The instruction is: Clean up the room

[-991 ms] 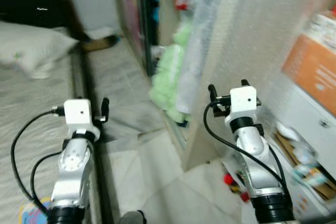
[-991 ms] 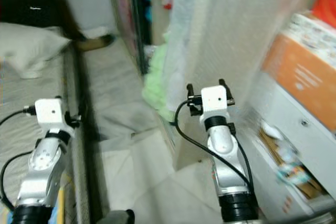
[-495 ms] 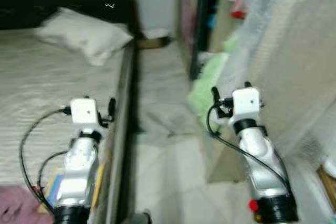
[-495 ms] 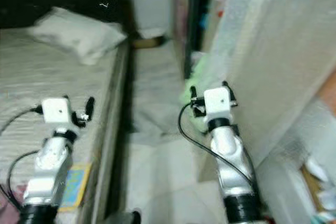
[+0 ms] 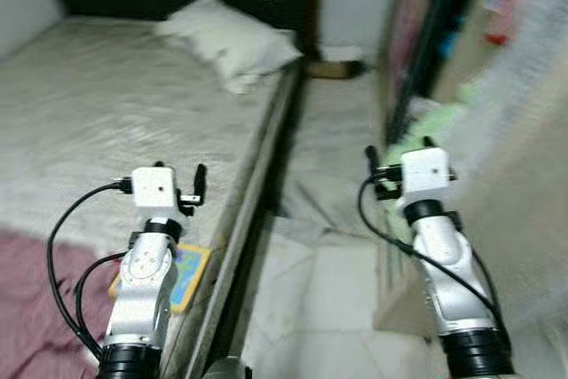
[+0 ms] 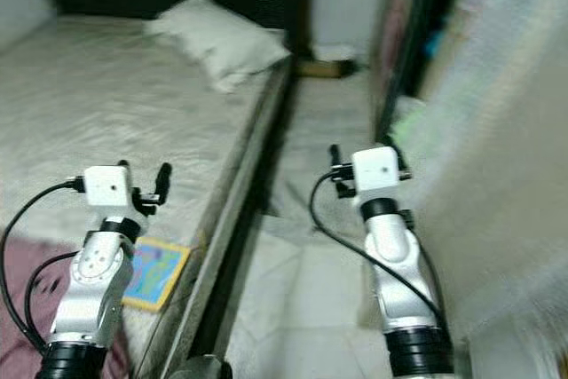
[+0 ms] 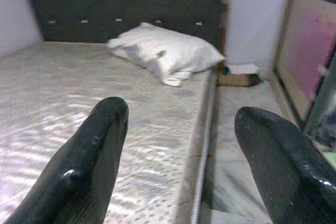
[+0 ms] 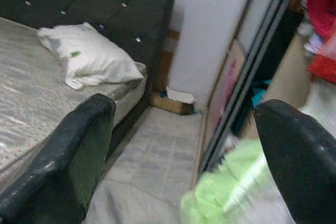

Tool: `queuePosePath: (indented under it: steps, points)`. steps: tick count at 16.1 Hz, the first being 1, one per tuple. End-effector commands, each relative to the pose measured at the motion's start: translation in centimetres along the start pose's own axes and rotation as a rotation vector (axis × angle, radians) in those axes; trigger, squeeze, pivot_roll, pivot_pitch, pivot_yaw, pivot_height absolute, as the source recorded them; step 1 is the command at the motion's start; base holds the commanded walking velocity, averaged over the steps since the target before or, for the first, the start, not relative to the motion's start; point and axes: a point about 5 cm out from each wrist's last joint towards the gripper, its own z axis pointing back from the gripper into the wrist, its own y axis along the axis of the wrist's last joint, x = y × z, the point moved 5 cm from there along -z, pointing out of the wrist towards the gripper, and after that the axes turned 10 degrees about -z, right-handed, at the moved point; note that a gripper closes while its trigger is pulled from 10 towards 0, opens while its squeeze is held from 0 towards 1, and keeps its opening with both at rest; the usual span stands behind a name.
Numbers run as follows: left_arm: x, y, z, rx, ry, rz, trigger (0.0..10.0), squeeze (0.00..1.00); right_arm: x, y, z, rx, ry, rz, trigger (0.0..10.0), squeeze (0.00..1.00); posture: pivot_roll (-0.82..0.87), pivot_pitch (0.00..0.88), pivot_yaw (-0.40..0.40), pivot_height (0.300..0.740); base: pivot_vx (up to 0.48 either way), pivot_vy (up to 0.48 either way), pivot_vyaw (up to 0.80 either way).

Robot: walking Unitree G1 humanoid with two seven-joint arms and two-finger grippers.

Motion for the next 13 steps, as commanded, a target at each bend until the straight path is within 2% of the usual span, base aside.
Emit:
queuePosePath:
  steps: [1,13]
  points:
    - [-0.82,0.0,-0.03,-0.003,0.018,-0.017,10.0,0.0,-0.81,0.23,-0.22,0.007,0.018,-0.018,10.0,0.0,0.0,0.0,-0.016,0.74,0.0,0.0,0.8]
    - [-0.81,0.17,-0.39,0.0,0.02,-0.014,10.0,0.0,-0.88,0.35,-0.56,0.009,0.026,-0.025,10.0,0.0,0.0,0.0,-0.017,0.74,0.0,0.0,0.8]
